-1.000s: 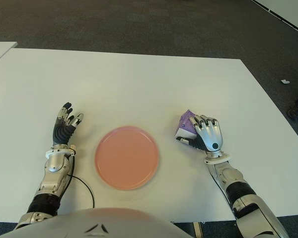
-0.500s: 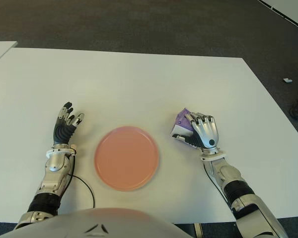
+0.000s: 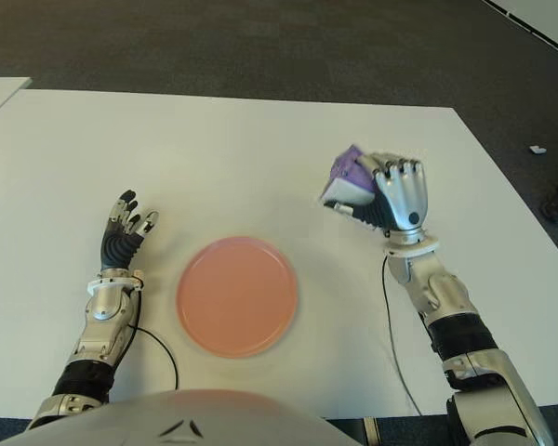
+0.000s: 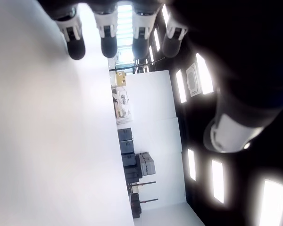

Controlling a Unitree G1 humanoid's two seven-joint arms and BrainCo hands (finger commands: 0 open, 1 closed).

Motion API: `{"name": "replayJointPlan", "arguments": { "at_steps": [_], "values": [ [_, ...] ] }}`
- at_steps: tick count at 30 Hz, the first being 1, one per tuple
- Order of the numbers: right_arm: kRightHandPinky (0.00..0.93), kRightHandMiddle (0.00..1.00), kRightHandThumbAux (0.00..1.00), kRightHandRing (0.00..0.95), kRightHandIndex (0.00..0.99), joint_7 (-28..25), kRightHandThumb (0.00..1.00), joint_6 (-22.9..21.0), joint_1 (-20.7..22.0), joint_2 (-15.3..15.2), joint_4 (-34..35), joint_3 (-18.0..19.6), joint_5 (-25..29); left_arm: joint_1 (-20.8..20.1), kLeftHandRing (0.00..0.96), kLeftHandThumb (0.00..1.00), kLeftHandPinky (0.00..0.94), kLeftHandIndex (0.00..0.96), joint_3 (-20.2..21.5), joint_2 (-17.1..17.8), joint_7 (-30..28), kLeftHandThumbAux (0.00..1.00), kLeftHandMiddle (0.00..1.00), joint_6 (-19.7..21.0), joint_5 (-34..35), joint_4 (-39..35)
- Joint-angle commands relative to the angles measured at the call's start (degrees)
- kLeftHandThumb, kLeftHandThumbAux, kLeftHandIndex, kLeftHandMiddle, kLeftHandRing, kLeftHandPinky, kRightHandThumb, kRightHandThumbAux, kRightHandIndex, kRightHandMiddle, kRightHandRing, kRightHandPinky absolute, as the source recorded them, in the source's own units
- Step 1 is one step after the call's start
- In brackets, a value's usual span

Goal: Put the tissue paper into the plate.

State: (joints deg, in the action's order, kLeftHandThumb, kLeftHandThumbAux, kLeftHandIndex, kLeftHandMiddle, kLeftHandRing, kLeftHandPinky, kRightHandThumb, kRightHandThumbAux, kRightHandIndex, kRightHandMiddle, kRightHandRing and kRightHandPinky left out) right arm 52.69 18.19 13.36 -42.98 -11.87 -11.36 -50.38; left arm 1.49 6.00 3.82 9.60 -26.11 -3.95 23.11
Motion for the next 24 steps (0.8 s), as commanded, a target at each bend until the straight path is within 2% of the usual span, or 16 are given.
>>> {"name": "replayJointPlan", "arguments": {
  "at_steps": [1, 4, 8, 14, 24],
  "values": [
    [0.855, 0.864, 0.71, 0.858, 0.439, -3.11, 0.738, 0.06, 0.01, 1.27, 5.11, 3.0, 1.55, 0.82, 0.015, 0.112, 0.046, 0.015, 0.08, -0.6, 0.55, 0.611, 0.028, 0.64, -0.23, 1.46],
    [0.854, 0.862, 0.71, 0.856, 0.439, -5.76, 0.737, -0.09, 0.01, 1.8, 9.62, 4.83, 2.11, 0.84, 0.017, 0.113, 0.048, 0.017, 0.04, -0.79, 0.78, 0.614, 0.029, 0.29, -0.42, 1.26],
    [0.852, 0.86, 0.711, 0.856, 0.439, -7.59, 0.737, 0.83, 0.85, 3.23, 11.41, 5.71, 2.48, 0.92, 0.019, 0.111, 0.052, 0.022, -0.04, -0.97, 1.02, 0.617, 0.031, -0.14, -0.59, 1.18],
    [0.853, 0.863, 0.71, 0.859, 0.44, -6.89, 0.74, 4.21, 4.01, 7.12, 12.47, 4.95, 2.13, 1.03, 0.022, 0.105, 0.054, 0.028, -0.19, -1.07, 1.51, 0.616, 0.032, -0.79, -1.08, 1.29],
    [0.851, 0.868, 0.711, 0.86, 0.44, -8.74, 0.74, 10.79, 4.03, 12.56, 13.56, 4.2, 4.72, 1.26, 0.019, 0.097, 0.049, 0.026, -0.29, -1.2, 1.74, 0.609, 0.03, -1.15, -1.43, 1.28]
  ]
}}
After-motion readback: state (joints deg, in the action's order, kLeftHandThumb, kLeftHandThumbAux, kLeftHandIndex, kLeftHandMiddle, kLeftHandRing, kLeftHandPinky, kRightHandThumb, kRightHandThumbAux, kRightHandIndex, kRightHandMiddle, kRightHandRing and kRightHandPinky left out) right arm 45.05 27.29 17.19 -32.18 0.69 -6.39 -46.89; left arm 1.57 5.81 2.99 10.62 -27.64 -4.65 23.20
